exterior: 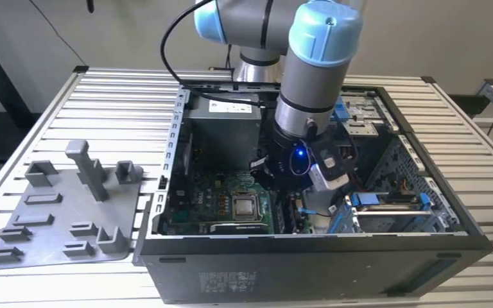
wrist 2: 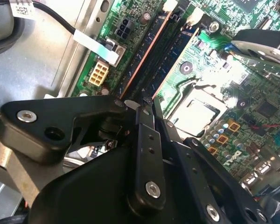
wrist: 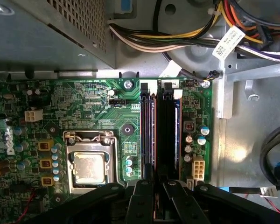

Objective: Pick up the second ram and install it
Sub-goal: 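Insert the second ram into the second slot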

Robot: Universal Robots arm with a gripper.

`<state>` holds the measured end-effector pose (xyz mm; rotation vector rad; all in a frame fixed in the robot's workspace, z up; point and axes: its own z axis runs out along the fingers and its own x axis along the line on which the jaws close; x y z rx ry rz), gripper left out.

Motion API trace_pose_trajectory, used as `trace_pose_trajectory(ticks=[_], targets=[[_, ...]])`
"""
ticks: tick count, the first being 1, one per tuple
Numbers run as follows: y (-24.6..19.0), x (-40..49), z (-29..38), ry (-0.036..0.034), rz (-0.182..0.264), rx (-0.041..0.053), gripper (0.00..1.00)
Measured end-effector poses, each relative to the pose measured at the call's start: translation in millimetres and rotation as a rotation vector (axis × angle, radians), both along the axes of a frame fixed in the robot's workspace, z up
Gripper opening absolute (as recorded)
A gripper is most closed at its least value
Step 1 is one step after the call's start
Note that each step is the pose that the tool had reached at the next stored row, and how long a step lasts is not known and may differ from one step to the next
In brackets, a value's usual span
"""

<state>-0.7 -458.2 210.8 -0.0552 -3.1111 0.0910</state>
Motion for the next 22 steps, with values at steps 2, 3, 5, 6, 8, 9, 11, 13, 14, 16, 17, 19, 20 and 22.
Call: trace_pose_trajectory(ticks=[2,3,5,6,8,9,11,13,14,16,17,19,20,22], targets=[[0.0,0.0,-0.3,-0.0002,0.000,0.0007,0.16],[0.1,0.0,-0.3,-0.0001,0.000,0.0010,0.22],[0.1,0.0,3.2,0.0000,0.000,-0.0019,0.22],[0.1,-0.1,8.2,0.0001,0.000,-0.0024,0.22],[0.1,-0.2,17.1,0.0000,0.000,-0.0022,0.22],[0.1,-0.2,21.8,0.0000,0.000,-0.0025,0.22],[0.1,-0.2,30.8,0.0000,0.000,-0.0025,0.22],[0.0,-0.2,38.1,0.0001,0.000,-0.0026,0.22],[0.1,-0.1,38.0,0.0000,0.000,-0.0021,0.22],[0.1,-0.1,38.0,-0.0001,0.000,-0.0021,0.22],[0.1,-0.1,38.1,-0.0001,0.000,-0.0021,0.19],[0.1,-0.1,38.2,0.0000,0.000,-0.0022,0.13],[0.1,-0.2,38.2,0.0000,0.000,-0.0022,0.11],[0.1,-0.1,38.2,0.0000,0.000,-0.0022,0.11]])
